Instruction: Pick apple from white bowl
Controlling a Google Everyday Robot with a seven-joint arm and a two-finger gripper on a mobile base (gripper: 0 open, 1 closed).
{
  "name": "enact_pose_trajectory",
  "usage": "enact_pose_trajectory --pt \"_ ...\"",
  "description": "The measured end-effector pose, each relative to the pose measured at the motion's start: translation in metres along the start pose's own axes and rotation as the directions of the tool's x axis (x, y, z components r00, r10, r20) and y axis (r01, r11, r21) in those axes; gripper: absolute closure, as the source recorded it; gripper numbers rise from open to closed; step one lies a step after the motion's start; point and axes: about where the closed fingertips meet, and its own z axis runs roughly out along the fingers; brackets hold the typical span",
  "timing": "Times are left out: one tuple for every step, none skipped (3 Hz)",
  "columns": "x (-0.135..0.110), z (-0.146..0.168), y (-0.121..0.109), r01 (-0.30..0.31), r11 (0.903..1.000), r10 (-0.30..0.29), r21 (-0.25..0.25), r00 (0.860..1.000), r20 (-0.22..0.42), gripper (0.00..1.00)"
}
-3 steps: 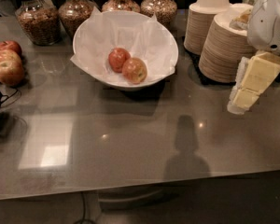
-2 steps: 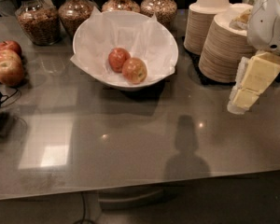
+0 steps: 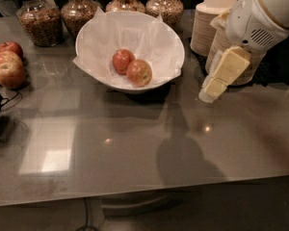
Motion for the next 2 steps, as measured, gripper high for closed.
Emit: enact_pose_trajectory --pt "-0.027 0.025 -0.009 0.0 0.9991 0.004 -0.042 0.995 0.097 0.0" --pt "-0.054 0.041 -0.012 0.041 0.9978 -0.032 -0.052 0.986 0.166 0.0"
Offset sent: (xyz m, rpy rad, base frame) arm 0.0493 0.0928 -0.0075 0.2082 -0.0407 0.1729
